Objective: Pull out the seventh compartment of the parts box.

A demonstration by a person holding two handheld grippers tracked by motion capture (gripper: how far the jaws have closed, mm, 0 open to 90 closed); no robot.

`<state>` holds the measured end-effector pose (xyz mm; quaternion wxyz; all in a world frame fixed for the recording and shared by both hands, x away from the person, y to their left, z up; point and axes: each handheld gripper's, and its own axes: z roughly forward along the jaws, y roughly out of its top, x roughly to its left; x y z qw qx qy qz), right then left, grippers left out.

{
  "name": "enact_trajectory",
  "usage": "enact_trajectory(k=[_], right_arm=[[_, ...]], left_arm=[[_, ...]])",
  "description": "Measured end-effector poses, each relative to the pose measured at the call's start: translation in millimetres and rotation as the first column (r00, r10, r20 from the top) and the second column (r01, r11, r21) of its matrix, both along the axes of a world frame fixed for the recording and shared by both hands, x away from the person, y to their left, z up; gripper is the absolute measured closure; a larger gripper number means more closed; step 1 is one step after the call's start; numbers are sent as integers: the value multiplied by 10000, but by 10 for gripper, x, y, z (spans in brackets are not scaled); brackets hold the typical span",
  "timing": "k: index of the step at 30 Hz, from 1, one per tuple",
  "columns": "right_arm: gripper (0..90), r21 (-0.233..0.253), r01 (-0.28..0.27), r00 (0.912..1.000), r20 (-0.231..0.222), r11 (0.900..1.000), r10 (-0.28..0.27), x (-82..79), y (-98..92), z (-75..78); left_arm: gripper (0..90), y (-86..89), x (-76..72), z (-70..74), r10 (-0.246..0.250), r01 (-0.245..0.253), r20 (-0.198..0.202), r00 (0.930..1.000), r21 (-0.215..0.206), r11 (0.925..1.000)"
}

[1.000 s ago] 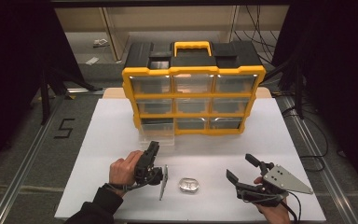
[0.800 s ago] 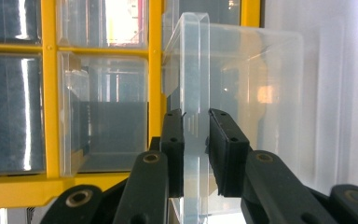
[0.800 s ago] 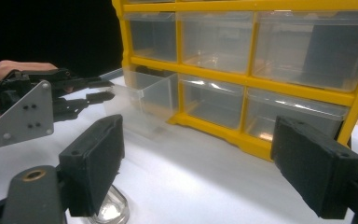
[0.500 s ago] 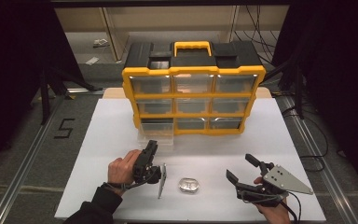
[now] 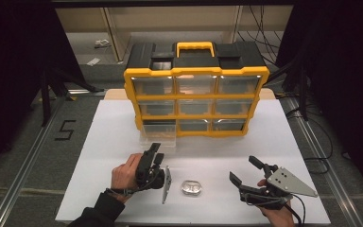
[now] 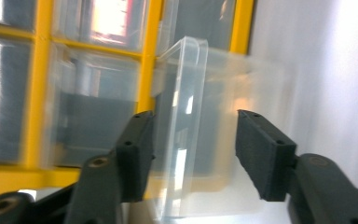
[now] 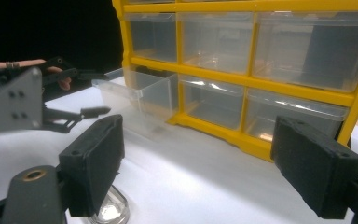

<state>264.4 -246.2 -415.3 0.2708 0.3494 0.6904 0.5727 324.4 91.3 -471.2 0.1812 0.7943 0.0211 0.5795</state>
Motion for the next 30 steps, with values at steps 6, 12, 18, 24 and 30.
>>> enact_trajectory(k=[6, 12, 18, 24, 30], right_arm=[[184, 19, -4, 10000, -45, 10000, 4, 0, -3, 1], [184, -8, -22, 10000, -24, 10000, 22, -3, -4, 3], [184, 36, -24, 10000, -37, 10000, 24, 3, -4, 1], [184, 52, -24, 10000, -58, 10000, 25, 5, -14, 0], [183, 59, -26, 10000, -72, 10000, 27, 4, -21, 0]], left_arm=[[350, -22, -72, 91, -482, 222, -1452, 9882, -1758, 9842], [311, 3, -81, 152, -1032, 351, -2319, 9673, -2802, 9593], [273, 18, -55, 250, -2254, 567, -3598, 9054, -4236, 9041], [265, 28, -37, 314, -3141, 655, -4090, 8568, -5178, 8530], [233, 16, -11, 355, -3695, 549, -4675, 8031, -5595, 8270]])
